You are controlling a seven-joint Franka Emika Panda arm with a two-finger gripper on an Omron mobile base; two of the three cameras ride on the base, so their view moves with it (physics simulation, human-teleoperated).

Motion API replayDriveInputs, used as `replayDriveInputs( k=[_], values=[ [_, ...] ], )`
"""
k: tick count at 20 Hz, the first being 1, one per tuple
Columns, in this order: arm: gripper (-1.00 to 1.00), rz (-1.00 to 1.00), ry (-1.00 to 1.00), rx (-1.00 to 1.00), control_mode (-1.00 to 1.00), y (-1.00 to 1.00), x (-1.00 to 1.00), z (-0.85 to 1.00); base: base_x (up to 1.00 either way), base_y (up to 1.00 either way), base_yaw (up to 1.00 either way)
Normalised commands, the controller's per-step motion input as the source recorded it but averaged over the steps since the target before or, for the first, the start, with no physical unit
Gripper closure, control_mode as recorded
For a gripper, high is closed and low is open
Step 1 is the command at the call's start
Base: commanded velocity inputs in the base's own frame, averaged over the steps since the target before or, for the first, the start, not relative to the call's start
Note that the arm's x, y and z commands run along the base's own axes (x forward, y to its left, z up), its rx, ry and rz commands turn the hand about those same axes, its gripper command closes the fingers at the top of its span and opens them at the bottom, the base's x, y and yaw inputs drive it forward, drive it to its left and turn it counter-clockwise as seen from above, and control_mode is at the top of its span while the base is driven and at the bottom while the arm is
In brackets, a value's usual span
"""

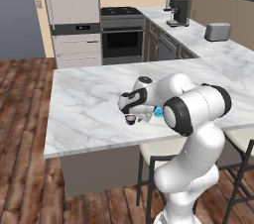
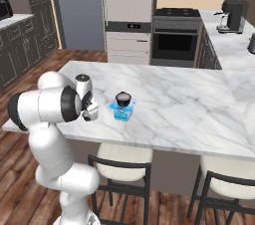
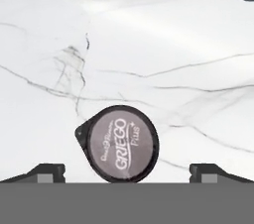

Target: Stack the yogurt containers by placing the smaller containers on top of the larger containers.

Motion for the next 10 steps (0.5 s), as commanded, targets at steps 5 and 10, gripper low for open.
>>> replayDriveInputs(
  k=[5,10],
  values=[
    [-1.0,0.0,0.02,0.0,-1.0,0.0,0.06,-0.11,0.0,0.0,0.0],
    [-1.0,0.0,0.03,-0.02,-1.0,0.0,0.0,-0.18,0.0,0.0,0.0]
  ],
)
